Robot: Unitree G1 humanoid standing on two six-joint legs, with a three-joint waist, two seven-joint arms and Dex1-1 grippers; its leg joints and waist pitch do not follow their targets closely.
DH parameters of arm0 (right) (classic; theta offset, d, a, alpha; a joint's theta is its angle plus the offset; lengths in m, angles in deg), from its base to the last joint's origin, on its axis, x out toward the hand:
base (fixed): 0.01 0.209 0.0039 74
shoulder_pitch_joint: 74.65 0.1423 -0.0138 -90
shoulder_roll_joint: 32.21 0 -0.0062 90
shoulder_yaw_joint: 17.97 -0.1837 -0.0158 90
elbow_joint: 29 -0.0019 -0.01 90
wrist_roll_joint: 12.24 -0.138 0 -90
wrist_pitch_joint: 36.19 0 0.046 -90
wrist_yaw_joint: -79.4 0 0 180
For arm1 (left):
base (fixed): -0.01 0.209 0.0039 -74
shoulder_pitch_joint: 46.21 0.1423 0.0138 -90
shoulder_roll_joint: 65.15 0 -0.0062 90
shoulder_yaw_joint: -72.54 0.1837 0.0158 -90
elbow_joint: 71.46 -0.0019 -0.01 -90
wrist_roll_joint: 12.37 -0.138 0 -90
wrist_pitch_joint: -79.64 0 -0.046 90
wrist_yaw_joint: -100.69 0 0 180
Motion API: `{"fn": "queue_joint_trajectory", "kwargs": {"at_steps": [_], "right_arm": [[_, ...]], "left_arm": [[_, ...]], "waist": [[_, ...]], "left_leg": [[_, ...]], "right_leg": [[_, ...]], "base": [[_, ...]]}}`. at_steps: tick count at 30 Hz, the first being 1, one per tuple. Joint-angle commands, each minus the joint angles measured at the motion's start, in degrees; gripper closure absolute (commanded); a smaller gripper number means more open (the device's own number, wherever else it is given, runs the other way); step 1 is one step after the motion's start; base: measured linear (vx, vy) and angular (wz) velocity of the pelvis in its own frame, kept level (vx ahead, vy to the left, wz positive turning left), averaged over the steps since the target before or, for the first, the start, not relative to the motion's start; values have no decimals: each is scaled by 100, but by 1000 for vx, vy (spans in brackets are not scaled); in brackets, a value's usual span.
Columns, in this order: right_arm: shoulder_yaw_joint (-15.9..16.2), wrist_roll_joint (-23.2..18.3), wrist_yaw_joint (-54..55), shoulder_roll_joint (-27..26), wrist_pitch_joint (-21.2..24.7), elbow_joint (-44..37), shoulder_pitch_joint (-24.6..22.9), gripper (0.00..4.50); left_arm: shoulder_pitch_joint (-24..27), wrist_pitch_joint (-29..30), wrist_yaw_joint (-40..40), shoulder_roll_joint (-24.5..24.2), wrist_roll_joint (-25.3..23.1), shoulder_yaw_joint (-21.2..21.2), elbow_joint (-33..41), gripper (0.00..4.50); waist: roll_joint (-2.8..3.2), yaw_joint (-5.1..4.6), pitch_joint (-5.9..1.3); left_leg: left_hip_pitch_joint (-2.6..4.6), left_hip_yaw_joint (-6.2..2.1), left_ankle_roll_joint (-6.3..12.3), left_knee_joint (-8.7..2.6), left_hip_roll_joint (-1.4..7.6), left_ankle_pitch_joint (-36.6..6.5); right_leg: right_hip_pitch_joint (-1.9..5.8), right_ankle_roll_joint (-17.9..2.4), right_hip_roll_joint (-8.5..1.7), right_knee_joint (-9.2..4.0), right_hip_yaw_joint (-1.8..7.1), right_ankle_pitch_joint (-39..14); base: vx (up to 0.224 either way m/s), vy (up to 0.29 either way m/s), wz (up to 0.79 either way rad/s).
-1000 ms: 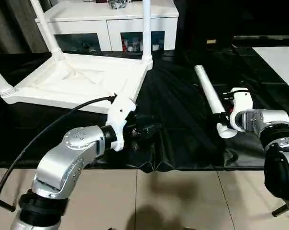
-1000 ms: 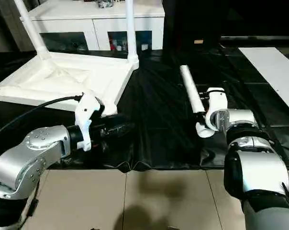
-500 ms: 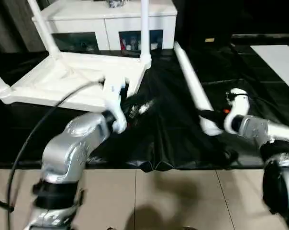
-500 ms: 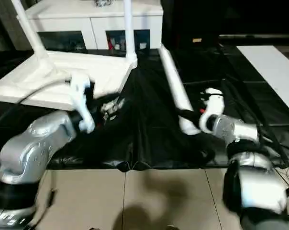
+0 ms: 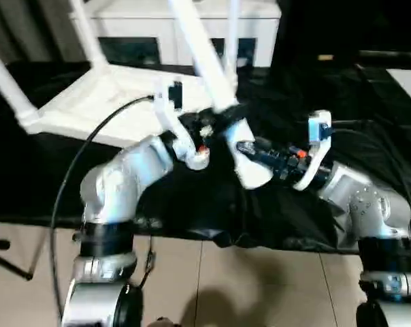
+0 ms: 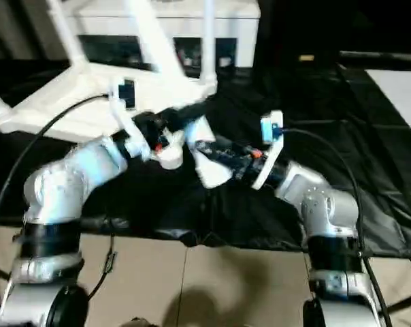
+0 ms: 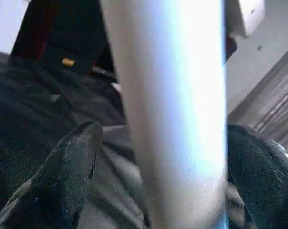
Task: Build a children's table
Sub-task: Pick table leg
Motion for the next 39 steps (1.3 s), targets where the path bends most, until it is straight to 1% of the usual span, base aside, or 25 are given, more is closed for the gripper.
{"fn": "queue_joint_trajectory", "kwargs": {"at_steps": [1,2,3,4,5,8,10,15,16,17,18,19,21,22,24,26,29,30,33,38,39], "right_arm": [[6,-134,96,5,78,-227,-20,264],[6,-148,115,9,89,-244,-26,264],[6,-156,127,12,97,-257,-31,264],[-1,-170,161,23,113,-278,-38,264],[-6,-170,174,29,113,-273,-38,264],[-54,-174,254,52,95,-236,-27,264],[-57,-178,259,59,99,-234,-27,264],[-38,-164,290,53,117,-252,-32,264],[-38,-164,290,53,117,-252,-32,264],[-7,-149,317,49,95,-239,-24,264],[7,-157,327,58,90,-243,-27,264],[7,-157,327,58,90,-243,-27,264],[35,-193,353,89,88,-265,-40,264],[35,-208,357,98,97,-279,-43,264],[45,-208,358,118,103,-302,-48,264],[51,-196,360,124,97,-309,-50,264],[125,-117,336,153,3,-356,-67,264],[174,-27,347,160,-115,-386,-82,264],[270,50,342,193,-194,-438,-108,264],[290,-16,356,207,-119,-413,-76,264],[291,-19,357,209,-117,-408,-71,229]], "left_arm": [[-92,68,-101,-38,92,-114,-81,0],[-107,63,-115,-40,100,-136,-102,0],[-118,64,-126,-42,114,-153,-116,0],[-142,84,-148,-58,167,-202,-135,21],[-147,99,-155,-63,192,-223,-132,31],[-165,154,-168,-105,263,-284,-121,39],[-170,168,-168,-121,280,-301,-115,68],[-198,191,-155,-176,370,-360,-117,85],[-198,191,-155,-176,370,-360,-117,116],[-198,188,-155,-166,402,-366,-112,116],[-194,196,-143,-166,415,-362,-105,118],[-194,196,-143,-166,415,-362,-105,121],[-188,195,-129,-165,450,-345,-102,148],[-190,191,-128,-160,456,-339,-105,159],[-193,187,-124,-164,476,-321,-110,167],[-193,185,-128,-166,485,-316,-110,194],[-174,145,-82,-200,474,-271,-93,206],[-169,125,-59,-215,473,-262,-89,212],[-173,60,-4,-240,524,-286,-80,242],[-164,67,162,-299,621,-284,-57,256],[-160,68,174,-307,628,-280,-56,257]], "waist": [[-90,5,-424],[-103,20,-417],[-101,26,-425],[-103,26,-427],[-103,26,-427],[-114,30,-430],[-108,31,-431],[-113,31,-426],[-105,33,-427],[-111,31,-424],[-98,33,-427],[-105,28,-426],[-110,30,-430],[-103,30,-431],[-103,32,-435],[-103,28,-431],[-106,29,-433],[-108,29,-430],[-103,29,-435],[-92,21,-431],[-96,22,-435]], "left_leg": [[121,-39,446,-450,180,-631],[110,-36,407,-449,172,-620],[105,-37,386,-444,168,-581],[99,-37,386,-441,160,-529],[99,-37,386,-441,160,-529],[94,-35,392,-436,158,-489],[90,-38,392,-435,157,-463],[89,-34,380,-438,157,-497],[94,-37,372,-441,160,-506],[89,-36,366,-440,157,-508],[94,-38,358,-439,161,-489],[91,-35,357,-439,158,-490],[89,-35,359,-435,156,-469],[93,-36,362,-435,158,-461],[90,-36,373,-430,156,-414],[92,-34,382,-432,156,-445],[94,-36,373,-433,159,-449],[92,-34,367,-431,159,-451],[96,-31,361,-425,154,-418],[99,-32,376,-431,155,-468],[97,-31,379,-427,154,-451]], "right_leg": [[324,-1349,-208,-427,143,-756],[327,-1315,-215,-434,144,-787],[331,-1275,-215,-429,145,-768],[332,-1248,-211,-426,144,-721],[332,-1248,-211,-426,144,-721],[334,-1247,-216,-425,143,-688],[338,-1249,-214,-418,140,-666],[337,-1231,-214,-426,141,-727],[336,-1220,-214,-426,138,-745],[339,-1211,-217,-429,141,-752],[334,-1213,-217,-425,142,-741],[335,-1212,-214,-428,141,-735],[342,-1219,-215,-420,141,-693],[340,-1222,-214,-420,140,-681],[343,-1232,-212,-410,140,-618],[342,-1236,-210,-417,139,-638],[343,-1232,-212,-416,137,-662],[339,-1225,-213,-416,139,-662],[342,-1230,-212,-408,141,-607],[339,-1238,-204,-415,140,-634],[345,-1247,-208,-409,142,-605]], "base": [[0,0,0],[0,0,0],[0,0,0],[0,0,0],[0,0,0],[0,0,0],[0,0,0],[0,0,0],[0,0,0],[0,0,0],[0,0,0],[0,0,0],[0,0,0],[0,0,0],[0,0,0],[0,0,0],[0,0,0],[0,0,0],[0,0,0],[0,0,0],[0,0,0]]}}
